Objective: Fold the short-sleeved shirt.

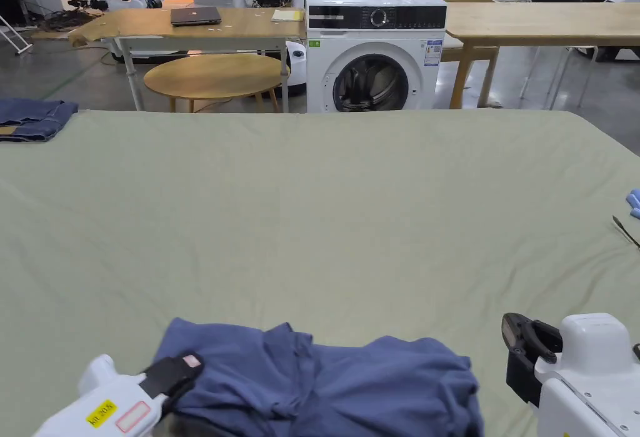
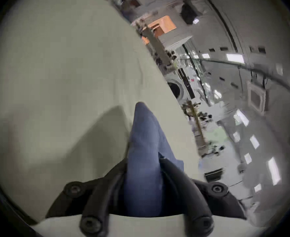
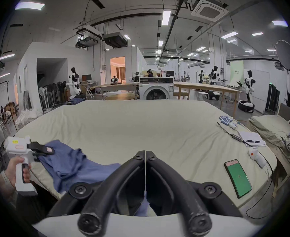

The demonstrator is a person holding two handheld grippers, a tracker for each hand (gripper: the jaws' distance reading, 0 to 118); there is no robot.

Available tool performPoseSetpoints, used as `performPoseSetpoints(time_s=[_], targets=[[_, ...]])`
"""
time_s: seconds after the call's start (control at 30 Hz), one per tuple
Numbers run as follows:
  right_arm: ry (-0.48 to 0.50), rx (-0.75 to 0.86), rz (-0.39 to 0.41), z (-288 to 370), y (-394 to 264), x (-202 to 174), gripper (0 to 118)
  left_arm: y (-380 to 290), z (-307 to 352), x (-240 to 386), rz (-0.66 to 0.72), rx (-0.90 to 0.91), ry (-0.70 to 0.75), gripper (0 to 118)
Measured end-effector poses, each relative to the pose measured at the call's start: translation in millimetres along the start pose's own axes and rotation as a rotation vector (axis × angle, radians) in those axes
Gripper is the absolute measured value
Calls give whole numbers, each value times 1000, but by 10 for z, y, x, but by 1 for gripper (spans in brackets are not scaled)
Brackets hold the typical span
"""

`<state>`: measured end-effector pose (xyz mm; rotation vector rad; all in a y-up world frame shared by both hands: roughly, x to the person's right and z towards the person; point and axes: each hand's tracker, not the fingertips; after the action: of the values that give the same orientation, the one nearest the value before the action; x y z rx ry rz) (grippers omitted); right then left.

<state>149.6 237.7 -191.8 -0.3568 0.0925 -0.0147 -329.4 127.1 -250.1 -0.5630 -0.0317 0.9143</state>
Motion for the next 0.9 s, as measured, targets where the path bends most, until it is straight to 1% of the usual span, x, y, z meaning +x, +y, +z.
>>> performPoseSetpoints(time_s=[0.07, 0.13, 0.2, 0.3, 0.37, 0.43, 0.5, 0.53, 0.57, 0.6, 0.63, 0.67, 0.7, 0.73, 0.77, 0.8, 0.83, 0.87, 0.9], targets=[[3, 1, -3, -9, 2, -12, 0, 117, 122, 212, -189, 35, 54, 7], [6, 1, -6, -20, 2, -25, 0, 42, 174, 575, -344, 40, 35, 7], [8, 0, -8, -28, -2, -39, 0, -183, 202, 1043, -560, 61, 21, 7], [8, -1, -7, -11, -19, -37, 0, -807, 112, 1759, -900, 56, -19, 7], [7, -2, -9, 24, -39, -4, 0, -1321, -51, 2102, -1122, 8, 27, 7], [-3, -4, -14, 59, -59, 50, 0, -1840, -248, 2261, -1292, -49, 26, 7], [-17, -5, -16, 91, -88, 113, 0, -2291, -461, 2263, -1484, -125, 35, 7], [-26, -6, -13, 106, -109, 144, 0, -2537, -583, 2253, -1602, -146, 104, 7], [-34, -8, -7, 117, -126, 171, 0, -2681, -661, 2208, -1676, -142, 166, 7], [-40, -10, -3, 125, -141, 198, 0, -2725, -699, 2178, -1677, -138, 171, 7], [-43, -11, -5, 138, -151, 229, 0, -2673, -714, 2159, -1613, -145, 161, 7], [-43, -12, -8, 151, -156, 256, 0, -2602, -697, 2160, -1528, -173, 153, 10], [-44, -12, -8, 161, -161, 275, 0, -2486, -638, 2178, -1442, -199, 85, 17], [-46, -11, -5, 162, -164, 290, 0, -2334, -561, 2190, -1341, -230, -22, 26], [-44, -12, -5, 154, -165, 308, 0, -2119, -512, 2221, -1175, -290, -144, 47], [-39, -14, -8, 141, -167, 321, 0, -1941, -458, 2208, -1022, -331, -233, 64], [-36, -15, -13, 127, -173, 327, 0, -1753, -372, 2182, -875, -333, -302, 67], [-33, -17, -15, 120, -184, 326, 0, -1569, -260, 2149, -759, -272, -337, 67], [-31, -19, -16, 119, -190, 323, 0, -1414, -187, 2153, -691, -216, -356, 70]])
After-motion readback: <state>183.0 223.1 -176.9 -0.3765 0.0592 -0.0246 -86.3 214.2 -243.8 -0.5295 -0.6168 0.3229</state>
